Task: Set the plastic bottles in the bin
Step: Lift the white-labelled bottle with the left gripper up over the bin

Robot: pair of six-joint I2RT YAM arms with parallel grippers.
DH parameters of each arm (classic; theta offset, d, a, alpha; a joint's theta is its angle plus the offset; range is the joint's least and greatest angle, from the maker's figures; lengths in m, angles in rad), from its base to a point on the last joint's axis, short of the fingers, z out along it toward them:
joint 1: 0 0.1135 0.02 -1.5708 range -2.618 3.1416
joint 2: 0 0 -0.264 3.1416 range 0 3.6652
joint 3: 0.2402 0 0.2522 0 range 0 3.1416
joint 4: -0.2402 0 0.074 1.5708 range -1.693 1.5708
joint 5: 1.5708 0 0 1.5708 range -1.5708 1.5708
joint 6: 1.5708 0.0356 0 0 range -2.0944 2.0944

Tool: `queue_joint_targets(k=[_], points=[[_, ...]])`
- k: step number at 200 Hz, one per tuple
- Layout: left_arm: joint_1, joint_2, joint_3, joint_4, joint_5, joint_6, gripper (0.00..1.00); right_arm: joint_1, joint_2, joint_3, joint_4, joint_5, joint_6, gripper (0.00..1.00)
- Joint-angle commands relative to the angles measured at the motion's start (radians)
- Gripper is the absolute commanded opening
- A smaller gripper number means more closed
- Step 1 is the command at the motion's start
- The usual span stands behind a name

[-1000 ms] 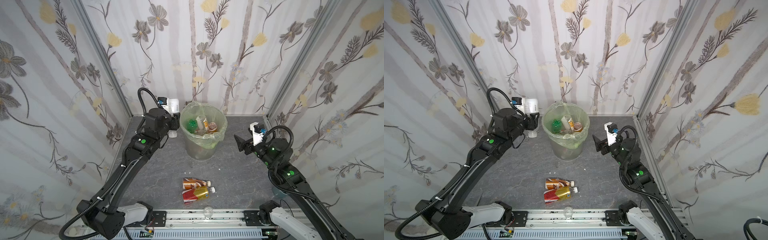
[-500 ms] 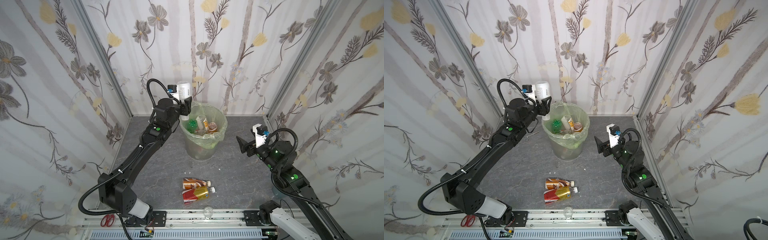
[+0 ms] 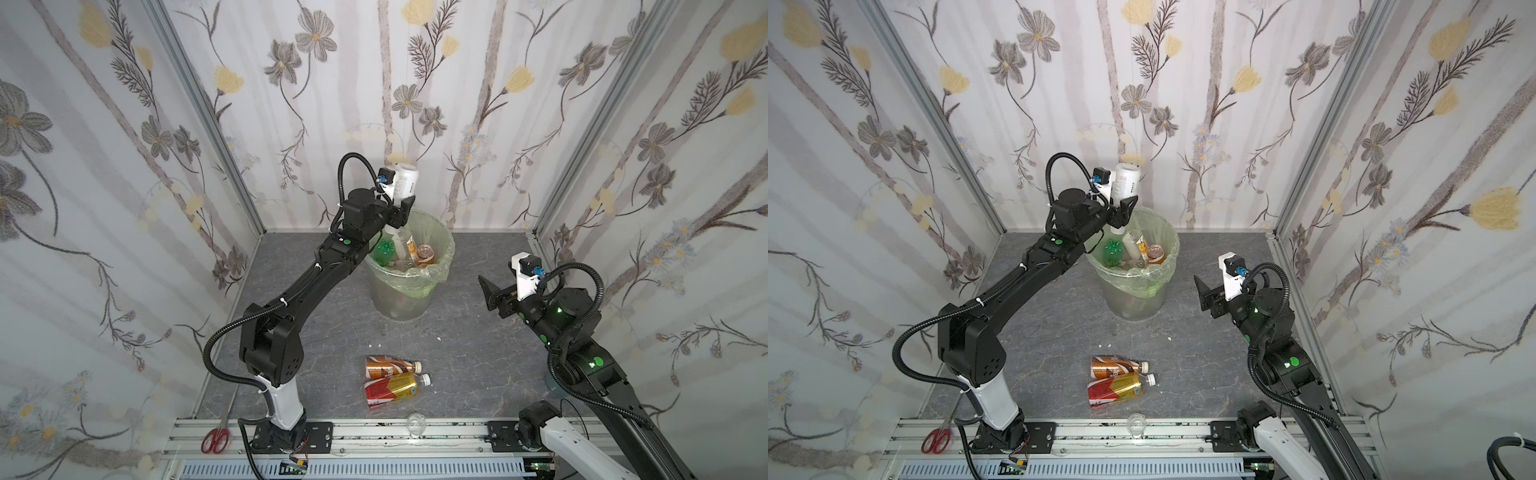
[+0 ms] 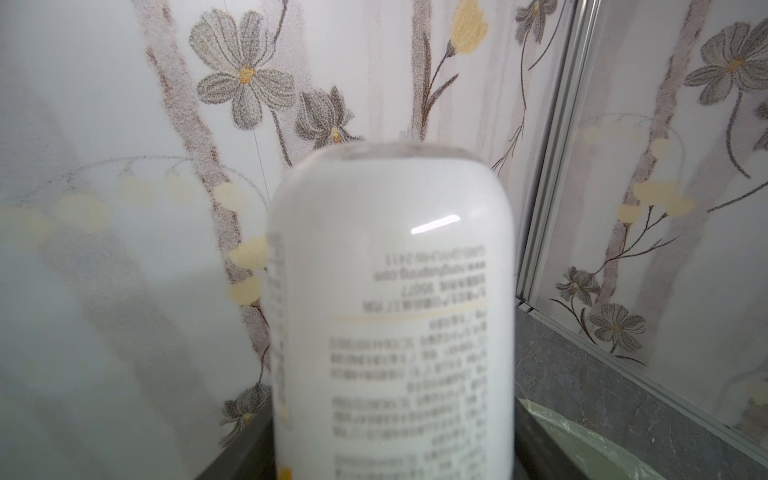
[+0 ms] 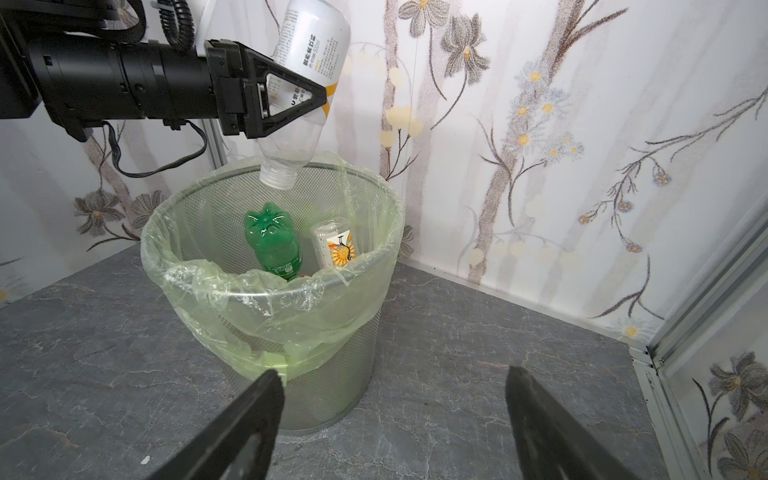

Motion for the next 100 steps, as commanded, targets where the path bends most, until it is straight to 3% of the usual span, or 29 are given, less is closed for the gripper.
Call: queue_joint_targets(k=[1, 35, 68, 100], points=[[-0.003, 0.036, 0.03, 0.051, 0.039, 0.098, 0.7, -0.001, -0.005, -0.002, 0.004, 0.008, -0.006, 0.84], [-0.003, 0.081, 0.043, 0.051, 0.089, 0.186, 0.72, -0.001, -0.018, -0.004, -0.005, 0.01, -0.005, 0.84], [-0.003, 0.072, 0.016, 0.031, 0.16, 0.277, 0.85, -0.001, -0.032, -0.008, -0.017, 0.016, -0.012, 0.84], [-0.004, 0.05, -0.002, 0.005, 0.153, 0.312, 0.89, -0.004, -0.03, -0.008, -0.016, 0.009, -0.012, 0.84]])
